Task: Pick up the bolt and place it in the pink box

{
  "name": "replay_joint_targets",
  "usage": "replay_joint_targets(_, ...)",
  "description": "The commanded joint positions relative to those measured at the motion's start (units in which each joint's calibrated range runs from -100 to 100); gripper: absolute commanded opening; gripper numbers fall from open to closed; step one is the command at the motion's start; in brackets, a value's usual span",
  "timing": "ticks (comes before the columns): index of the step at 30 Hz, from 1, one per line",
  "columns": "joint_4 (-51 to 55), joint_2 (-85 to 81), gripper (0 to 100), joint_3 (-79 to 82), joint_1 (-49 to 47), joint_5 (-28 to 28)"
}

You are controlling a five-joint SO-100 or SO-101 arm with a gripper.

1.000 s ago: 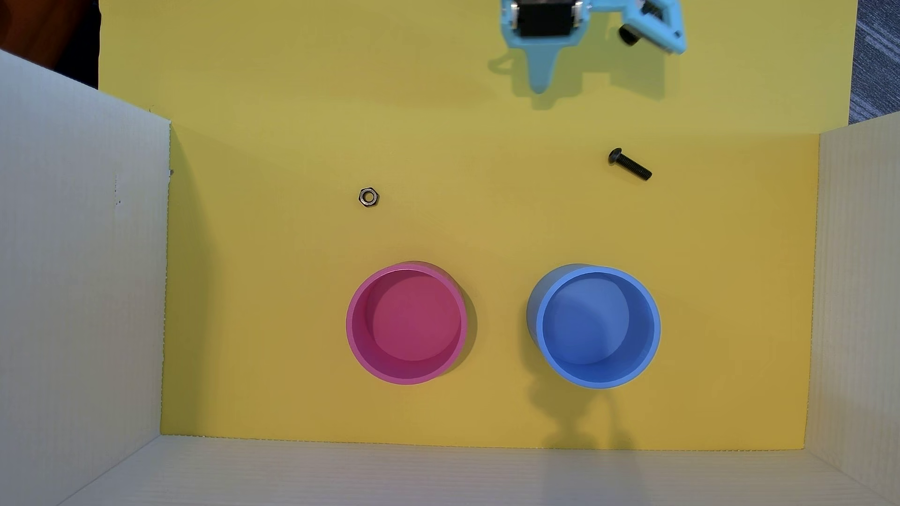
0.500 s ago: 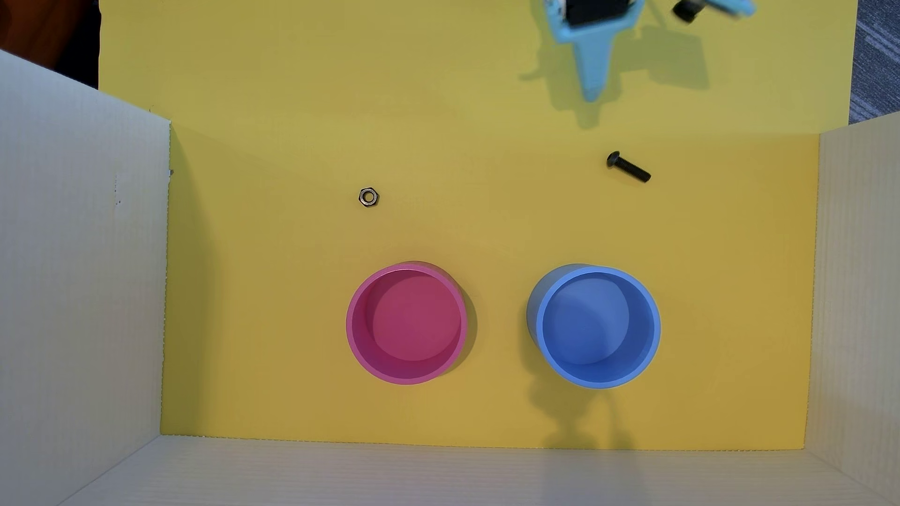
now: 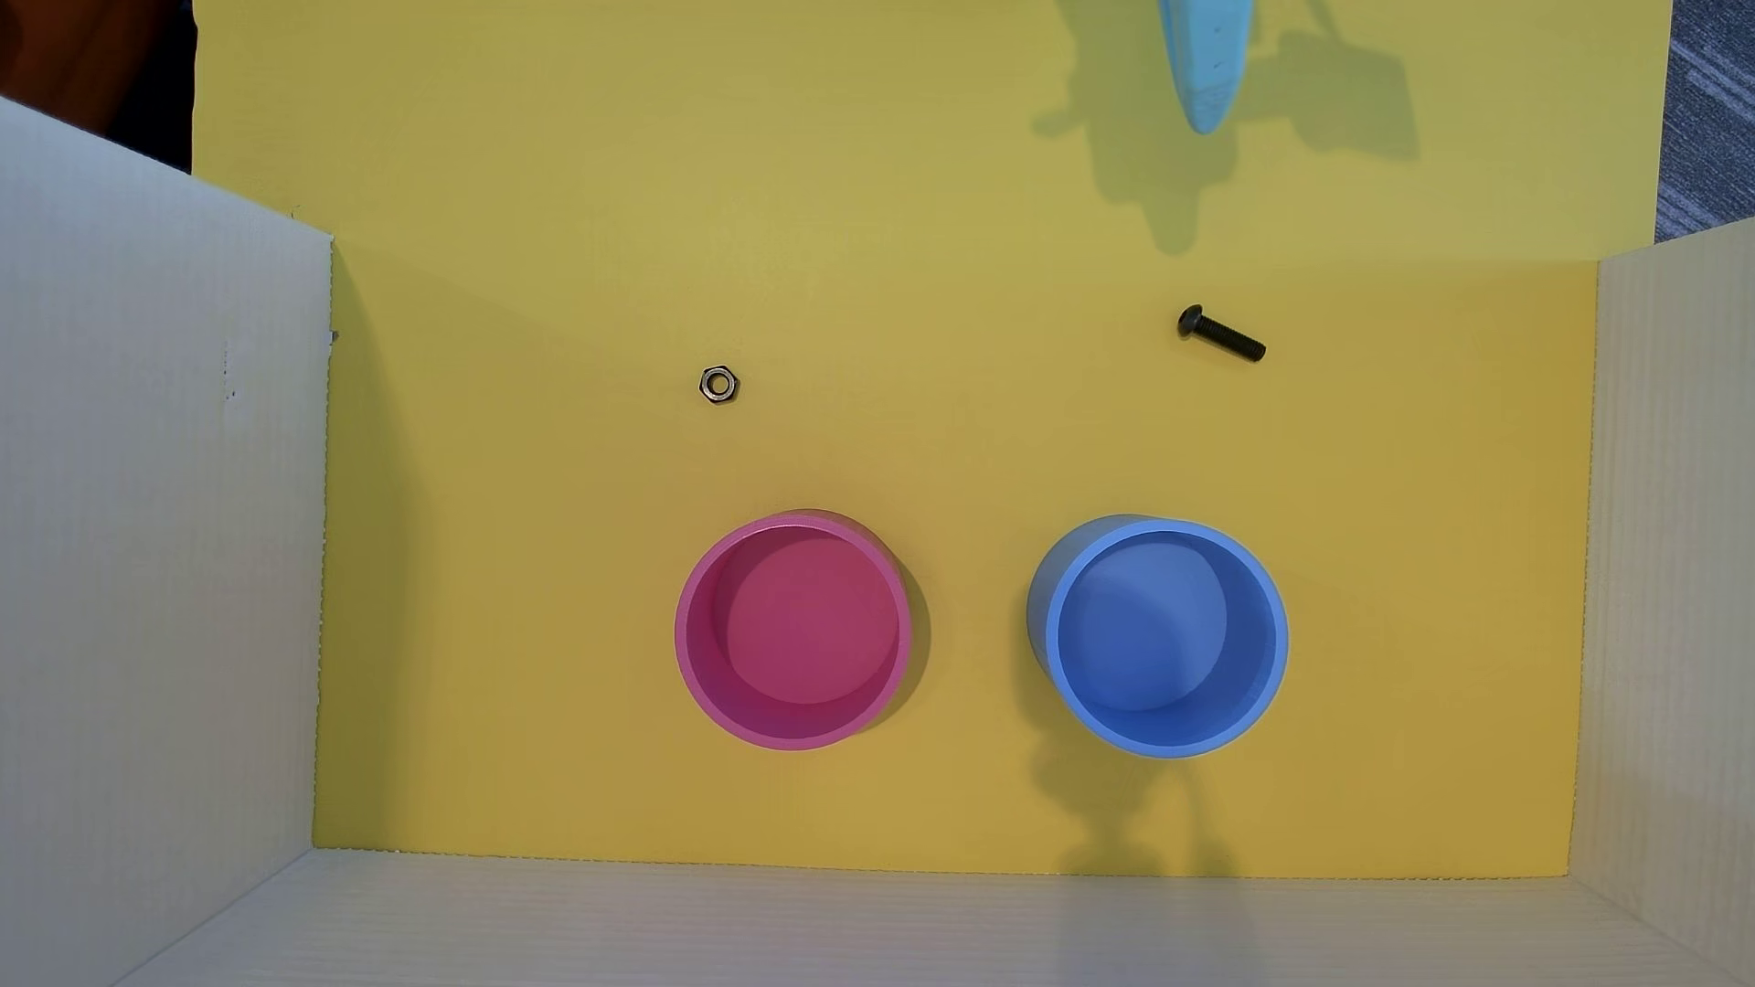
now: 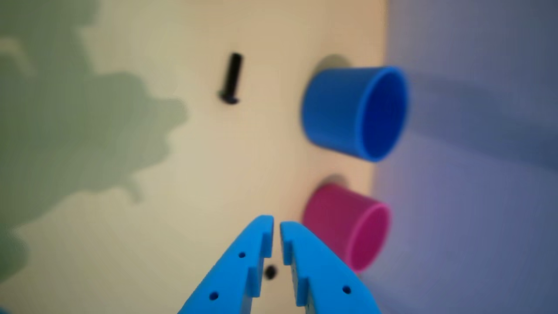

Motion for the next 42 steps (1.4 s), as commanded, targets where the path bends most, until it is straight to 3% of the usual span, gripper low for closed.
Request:
replay_joint_targets(1, 1.67, 15.7, 2, -10.29, -0.21, -2.16)
replay_joint_targets(12, 1.07, 43.73, 2, -22.77, -9.92, -5.8)
replay_joint_targets(16, -0.48, 50.8, 11, -24.13, -10.36, -5.96)
replay_joint_targets(20, -5.11, 54.25, 19, -23.4, -10.07, -5.96)
replay_joint_targets(42, -21.5, 70.58, 20, -24.58, -5.58, -5.65)
